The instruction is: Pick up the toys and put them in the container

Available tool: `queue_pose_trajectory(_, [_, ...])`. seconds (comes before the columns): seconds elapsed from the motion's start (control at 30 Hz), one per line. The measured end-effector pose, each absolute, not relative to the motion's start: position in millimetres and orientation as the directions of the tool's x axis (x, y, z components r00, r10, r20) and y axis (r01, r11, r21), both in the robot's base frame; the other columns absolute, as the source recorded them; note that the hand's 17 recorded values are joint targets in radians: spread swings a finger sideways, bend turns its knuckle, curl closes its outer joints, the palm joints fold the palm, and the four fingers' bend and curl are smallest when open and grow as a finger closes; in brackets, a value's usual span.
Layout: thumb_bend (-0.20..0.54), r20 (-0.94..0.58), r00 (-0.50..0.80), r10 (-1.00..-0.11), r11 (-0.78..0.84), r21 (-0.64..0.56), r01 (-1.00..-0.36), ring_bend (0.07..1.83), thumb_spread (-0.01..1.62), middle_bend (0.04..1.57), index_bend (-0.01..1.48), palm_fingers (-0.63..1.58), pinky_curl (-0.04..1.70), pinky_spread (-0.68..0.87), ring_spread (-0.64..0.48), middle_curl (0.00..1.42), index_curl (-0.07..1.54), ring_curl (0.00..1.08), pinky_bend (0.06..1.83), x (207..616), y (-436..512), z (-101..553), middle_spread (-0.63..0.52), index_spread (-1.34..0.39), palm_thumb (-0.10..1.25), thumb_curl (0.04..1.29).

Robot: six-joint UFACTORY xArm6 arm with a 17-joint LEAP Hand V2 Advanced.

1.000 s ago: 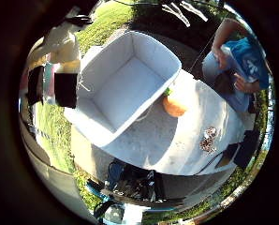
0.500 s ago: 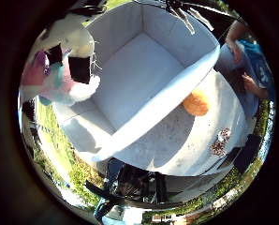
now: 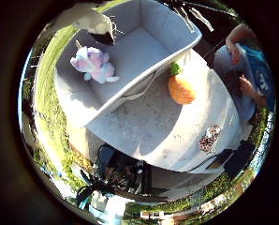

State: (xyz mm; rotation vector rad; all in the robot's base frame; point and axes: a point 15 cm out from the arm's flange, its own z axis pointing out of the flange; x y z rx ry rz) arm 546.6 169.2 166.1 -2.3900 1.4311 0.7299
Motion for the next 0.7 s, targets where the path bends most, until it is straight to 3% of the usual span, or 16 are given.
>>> queue_pose_trajectory(0.33, [-0.039,-0.286,0.297,-0.911,-0.34,0.113,-0.934,0.45,1.12,0.18,0.28,0.04,0.36,0.45,0.27,0.37,0.2,0.3,0.54,552,-32,182,0.08,-0.22,0.72,0.47])
queue_pose_trajectory(0.47, [-0.037,-0.178,0.141,-0.974,-0.168,0.146,-0.975,0.45,1.14,0.16,0.21,0.07,0.34,0.45,0.28,0.35,0.22,0.3,0.53,551,-130,147,0.1,-0.17,0.67,0.44])
queue_pose_trajectory(0.7, [-0.027,-0.141,-0.097,-0.985,0.073,0.163,-0.984,0.47,1.15,0.16,0.16,0.11,0.34,0.47,0.31,0.33,0.23,0.31,0.59,544,-212,57,0.15,-0.13,0.67,0.42])
